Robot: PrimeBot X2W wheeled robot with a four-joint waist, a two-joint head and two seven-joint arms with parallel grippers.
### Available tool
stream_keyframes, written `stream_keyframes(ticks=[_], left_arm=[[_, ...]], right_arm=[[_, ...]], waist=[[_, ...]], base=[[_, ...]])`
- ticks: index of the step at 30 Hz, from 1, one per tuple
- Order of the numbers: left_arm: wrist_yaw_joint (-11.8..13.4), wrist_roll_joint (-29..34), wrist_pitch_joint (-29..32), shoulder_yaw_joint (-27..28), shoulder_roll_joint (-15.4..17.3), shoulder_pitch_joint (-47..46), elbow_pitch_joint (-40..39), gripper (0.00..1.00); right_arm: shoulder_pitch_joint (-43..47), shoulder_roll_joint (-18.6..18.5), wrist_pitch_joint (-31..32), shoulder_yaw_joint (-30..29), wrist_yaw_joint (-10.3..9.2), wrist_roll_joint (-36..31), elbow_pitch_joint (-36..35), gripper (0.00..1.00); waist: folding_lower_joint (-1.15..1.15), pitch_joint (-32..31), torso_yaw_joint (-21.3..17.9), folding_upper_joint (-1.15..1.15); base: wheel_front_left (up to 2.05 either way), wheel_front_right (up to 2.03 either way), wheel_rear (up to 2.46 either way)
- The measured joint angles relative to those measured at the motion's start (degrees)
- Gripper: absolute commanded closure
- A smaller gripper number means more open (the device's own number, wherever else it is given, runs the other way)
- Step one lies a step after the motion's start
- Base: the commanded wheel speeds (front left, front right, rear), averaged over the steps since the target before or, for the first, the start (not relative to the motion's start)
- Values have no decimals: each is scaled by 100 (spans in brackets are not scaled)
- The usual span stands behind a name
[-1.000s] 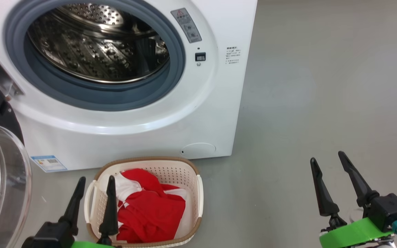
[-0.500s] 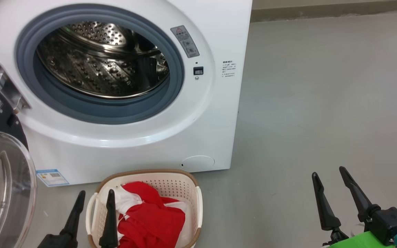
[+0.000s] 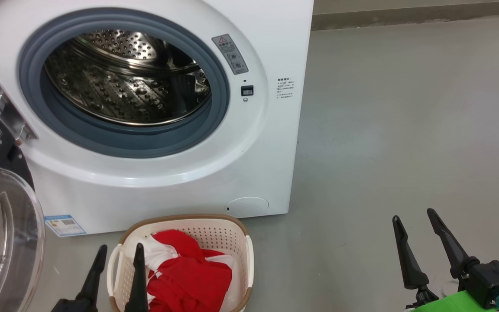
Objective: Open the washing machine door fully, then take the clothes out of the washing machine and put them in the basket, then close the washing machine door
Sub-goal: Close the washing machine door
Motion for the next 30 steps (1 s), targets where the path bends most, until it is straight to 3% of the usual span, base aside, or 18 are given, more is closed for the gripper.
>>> stream_keyframes(ticks=[9, 23, 30], left_arm=[[48, 42, 0, -19, 0, -9, 0, 0], [32, 43, 0, -32, 36, -43, -24, 0], [48, 142, 0, -102, 38, -43, -24, 0]], right_arm=[[-1, 0, 0, 30, 0, 0, -12, 0], [-13, 7, 0, 31, 0, 2, -3, 0], [-14, 5, 0, 32, 0, 2, 14, 0]], waist=[[0, 80, 68, 0], [0, 180, 137, 0], [0, 200, 166, 0]], base=[[-17, 8, 10], [-138, 110, 27], [-56, 56, 0]])
